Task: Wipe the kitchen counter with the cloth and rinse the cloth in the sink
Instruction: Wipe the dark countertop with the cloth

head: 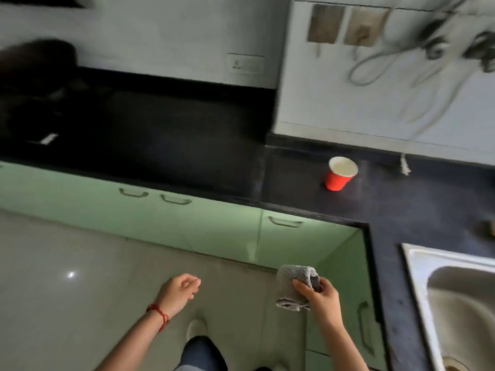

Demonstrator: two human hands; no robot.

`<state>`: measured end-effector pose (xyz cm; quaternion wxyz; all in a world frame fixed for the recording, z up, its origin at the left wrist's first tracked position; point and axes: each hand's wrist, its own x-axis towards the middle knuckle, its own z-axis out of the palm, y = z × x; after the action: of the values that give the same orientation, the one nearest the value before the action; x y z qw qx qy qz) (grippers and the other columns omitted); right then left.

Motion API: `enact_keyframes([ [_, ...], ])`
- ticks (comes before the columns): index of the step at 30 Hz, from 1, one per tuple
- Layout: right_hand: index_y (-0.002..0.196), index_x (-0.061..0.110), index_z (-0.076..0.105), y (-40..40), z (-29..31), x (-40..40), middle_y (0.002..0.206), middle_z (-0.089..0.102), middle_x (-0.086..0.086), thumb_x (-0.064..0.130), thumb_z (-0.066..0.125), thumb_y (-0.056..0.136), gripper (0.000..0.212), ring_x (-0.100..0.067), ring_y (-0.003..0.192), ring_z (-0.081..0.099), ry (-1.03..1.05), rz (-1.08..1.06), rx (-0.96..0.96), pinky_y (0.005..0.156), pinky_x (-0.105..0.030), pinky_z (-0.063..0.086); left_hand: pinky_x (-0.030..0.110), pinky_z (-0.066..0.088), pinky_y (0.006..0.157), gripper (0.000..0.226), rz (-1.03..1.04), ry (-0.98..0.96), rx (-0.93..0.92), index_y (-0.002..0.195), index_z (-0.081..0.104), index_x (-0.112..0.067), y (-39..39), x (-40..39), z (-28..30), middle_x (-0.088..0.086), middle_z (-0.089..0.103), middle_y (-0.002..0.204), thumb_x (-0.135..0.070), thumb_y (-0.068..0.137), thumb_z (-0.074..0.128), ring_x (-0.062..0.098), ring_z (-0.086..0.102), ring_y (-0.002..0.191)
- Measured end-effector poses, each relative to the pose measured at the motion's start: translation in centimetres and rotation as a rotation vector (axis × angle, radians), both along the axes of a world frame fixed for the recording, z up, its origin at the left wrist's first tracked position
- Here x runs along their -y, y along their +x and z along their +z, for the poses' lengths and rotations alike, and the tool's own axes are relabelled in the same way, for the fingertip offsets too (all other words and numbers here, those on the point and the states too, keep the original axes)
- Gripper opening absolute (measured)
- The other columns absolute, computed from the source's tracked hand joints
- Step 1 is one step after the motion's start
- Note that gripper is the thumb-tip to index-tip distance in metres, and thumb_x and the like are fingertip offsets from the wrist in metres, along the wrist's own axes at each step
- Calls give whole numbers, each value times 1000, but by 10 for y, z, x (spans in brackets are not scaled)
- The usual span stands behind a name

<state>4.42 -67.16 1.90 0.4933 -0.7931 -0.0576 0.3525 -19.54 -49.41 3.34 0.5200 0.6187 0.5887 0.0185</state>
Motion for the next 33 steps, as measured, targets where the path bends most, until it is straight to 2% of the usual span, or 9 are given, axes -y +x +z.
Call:
enact_keyframes([
  [3,72,5,59,-23,-5,-43,69,61,-10,8,77,68,19,-24,66,55,-25,59,10,63,-33,43,4,36,38,19,88,-35,-53,65,59,-17,-56,-32,-13,-11,62,46,-16,84,60,22,58,60],
  [6,69,5,58,-41,-9,-90,68,60,-12,5,77,68,19,-24,64,53,-44,78,7,61,-32,40,10,45,51,17,120,-41,-97,61,58,-25,-98,-75,-24,-17,63,42,-26,77,61,24,63,67],
  [8,71,2,58,-50,-9,-122,70,59,-14,4,77,68,20,-23,64,52,-62,88,16,61,-32,40,24,50,67,18,99,-12,-116,62,59,-23,-113,-104,-23,-10,66,55,-24,79,63,24,64,68],
  [9,72,2,57,-52,-7,-138,70,59,-14,5,77,68,20,-23,64,52,-67,93,18,60,-31,40,26,48,67,17,89,-5,-128,65,59,-20,-116,-119,-22,-1,66,64,-21,82,63,24,63,70],
  [12,80,0,58,-57,3,-179,73,60,-13,7,75,71,21,-26,68,55,-61,107,37,61,-31,42,16,41,60,10,39,26,-150,84,64,-10,-113,-163,-17,12,67,83,-16,87,57,24,64,81],
  [17,88,-1,59,-49,33,-237,75,61,-11,7,73,74,21,-24,68,56,17,71,61,59,-30,45,26,46,88,25,-65,204,-57,108,64,-4,-66,-226,-1,11,69,112,-17,88,57,24,64,104],
  [20,85,4,57,-32,45,-274,70,57,-4,8,72,75,19,-17,63,52,56,74,80,53,-20,43,25,46,86,27,-136,316,-16,112,62,-8,-26,-262,6,8,67,113,-22,89,54,20,63,102],
  [24,88,8,56,4,52,-329,76,59,-4,12,71,76,19,-15,67,55,105,87,62,53,-19,45,28,47,84,29,-171,383,3,114,61,-10,28,-307,5,8,63,115,-24,89,54,20,61,103],
  [33,100,6,58,74,50,-430,80,58,0,7,71,73,29,-15,75,56,120,109,127,63,-25,44,34,40,106,43,-365,561,-154,130,47,-16,95,-365,11,5,48,137,-32,91,48,19,41,129],
])
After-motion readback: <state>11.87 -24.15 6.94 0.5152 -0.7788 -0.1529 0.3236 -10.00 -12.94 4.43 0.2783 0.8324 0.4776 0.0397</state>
